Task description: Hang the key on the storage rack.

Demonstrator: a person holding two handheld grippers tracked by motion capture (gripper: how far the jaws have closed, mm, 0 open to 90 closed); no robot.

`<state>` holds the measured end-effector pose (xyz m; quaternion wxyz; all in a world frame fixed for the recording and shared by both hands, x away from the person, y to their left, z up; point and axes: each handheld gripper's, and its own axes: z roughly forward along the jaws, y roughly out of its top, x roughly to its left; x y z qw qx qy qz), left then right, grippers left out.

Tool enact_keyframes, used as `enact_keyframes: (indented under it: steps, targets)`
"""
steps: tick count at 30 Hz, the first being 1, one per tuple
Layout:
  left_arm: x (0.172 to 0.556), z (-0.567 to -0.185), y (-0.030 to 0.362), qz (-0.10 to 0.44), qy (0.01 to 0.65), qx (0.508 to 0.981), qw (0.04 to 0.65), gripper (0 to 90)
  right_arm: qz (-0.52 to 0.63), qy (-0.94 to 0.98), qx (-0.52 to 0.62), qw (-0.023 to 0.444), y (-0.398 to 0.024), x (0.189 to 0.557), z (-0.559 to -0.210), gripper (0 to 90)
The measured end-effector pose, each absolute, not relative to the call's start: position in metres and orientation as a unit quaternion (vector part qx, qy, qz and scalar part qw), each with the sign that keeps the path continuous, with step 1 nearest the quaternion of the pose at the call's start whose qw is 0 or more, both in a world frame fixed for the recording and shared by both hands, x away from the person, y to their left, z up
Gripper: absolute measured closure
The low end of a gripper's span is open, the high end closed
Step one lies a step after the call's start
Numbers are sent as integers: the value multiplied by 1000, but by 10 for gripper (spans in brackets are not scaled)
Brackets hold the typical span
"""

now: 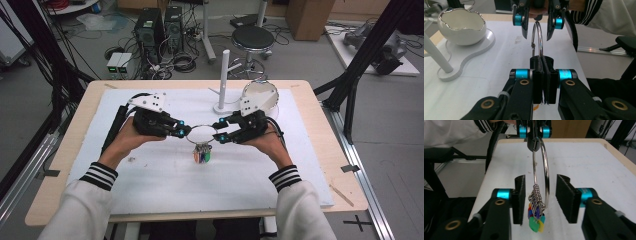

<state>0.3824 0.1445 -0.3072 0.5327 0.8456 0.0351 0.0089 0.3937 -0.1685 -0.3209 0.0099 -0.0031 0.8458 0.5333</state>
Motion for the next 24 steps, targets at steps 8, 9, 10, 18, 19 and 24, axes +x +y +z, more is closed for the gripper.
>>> enact_keyframes:
  steps: [8,9,10,18,19,24]
  targets:
    - [382,-308,142,5,30,846,533,872,535,845,-13,19,-166,391,-318,866]
    - [382,-308,143,5,30,846,532,871,535,845,-12,17,-166,392,-318,869]
    - [382,-308,143,4,30,845,534,871,534,845,-11,16,-166,392,-318,871]
    - [382,-308,145,15,31,842,539,867,533,846,-2,16,-164,391,-316,879]
    - [381,-308,145,14,33,841,539,860,533,846,0,19,-164,391,-316,880]
    - [378,-310,148,54,32,827,558,697,525,850,24,22,-170,393,-315,881]
